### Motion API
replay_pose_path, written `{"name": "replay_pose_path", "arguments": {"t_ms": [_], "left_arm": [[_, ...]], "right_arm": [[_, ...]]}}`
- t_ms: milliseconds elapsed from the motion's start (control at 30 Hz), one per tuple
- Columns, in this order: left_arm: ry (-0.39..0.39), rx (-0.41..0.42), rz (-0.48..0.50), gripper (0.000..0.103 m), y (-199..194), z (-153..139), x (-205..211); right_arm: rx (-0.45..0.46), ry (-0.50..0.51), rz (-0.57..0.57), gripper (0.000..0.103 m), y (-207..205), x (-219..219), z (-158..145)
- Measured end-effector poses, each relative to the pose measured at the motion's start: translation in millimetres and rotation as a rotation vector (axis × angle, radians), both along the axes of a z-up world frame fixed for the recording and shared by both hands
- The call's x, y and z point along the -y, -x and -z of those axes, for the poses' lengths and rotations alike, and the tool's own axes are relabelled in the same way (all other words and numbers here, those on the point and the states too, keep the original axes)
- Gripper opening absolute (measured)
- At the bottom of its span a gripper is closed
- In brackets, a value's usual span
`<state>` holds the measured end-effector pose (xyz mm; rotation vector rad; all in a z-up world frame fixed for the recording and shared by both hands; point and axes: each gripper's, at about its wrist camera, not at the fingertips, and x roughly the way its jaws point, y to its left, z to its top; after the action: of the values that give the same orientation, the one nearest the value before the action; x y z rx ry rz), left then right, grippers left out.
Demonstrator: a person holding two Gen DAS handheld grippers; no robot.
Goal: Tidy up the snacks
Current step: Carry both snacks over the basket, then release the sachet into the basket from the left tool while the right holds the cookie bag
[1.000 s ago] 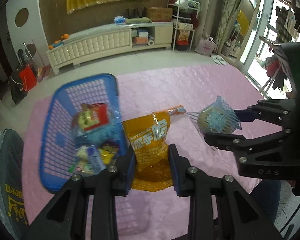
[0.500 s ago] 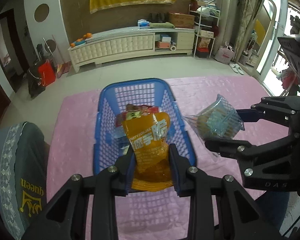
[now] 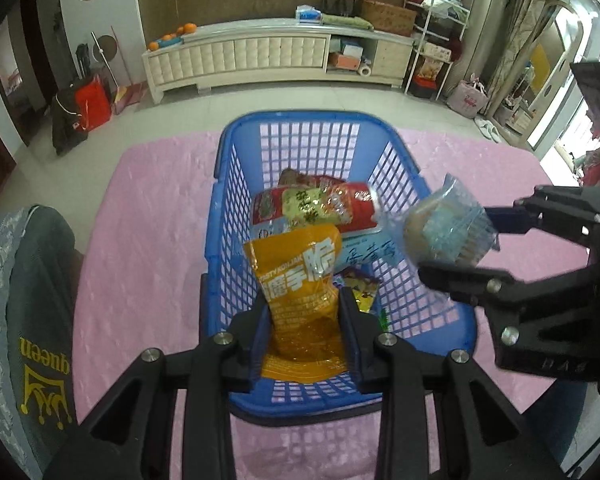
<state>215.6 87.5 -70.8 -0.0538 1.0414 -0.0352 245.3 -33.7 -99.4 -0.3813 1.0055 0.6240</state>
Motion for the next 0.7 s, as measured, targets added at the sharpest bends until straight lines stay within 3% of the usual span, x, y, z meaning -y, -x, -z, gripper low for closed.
{"name": "replay_pose_path", "arguments": {"t_ms": [133,233,300,367,700], "left_arm": [[0.004,-0.003,-0.001,0.030,-7,9,-2],[0.018,0.009,-0.004,0.039,-10,8,-5],[-0.002,0.010,0.002,0.058,-11,7,-5],[-0.023,0.026,0.006,0.064,-9,4,-2],[-0.030,0.040,-0.001,0.068,7,-6,-4]], "right_arm": [[-0.033,0.006,0.000,0.059,-6,-1,11],[-0.022,0.006,-0.008,0.059,-5,-1,9],[-0.023,-0.001,-0.004,0.059,-5,1,6],[-0.018,-0.002,-0.001,0.059,-5,1,4],[-0.015,0.028,0.005,0.059,5,3,0]]}}
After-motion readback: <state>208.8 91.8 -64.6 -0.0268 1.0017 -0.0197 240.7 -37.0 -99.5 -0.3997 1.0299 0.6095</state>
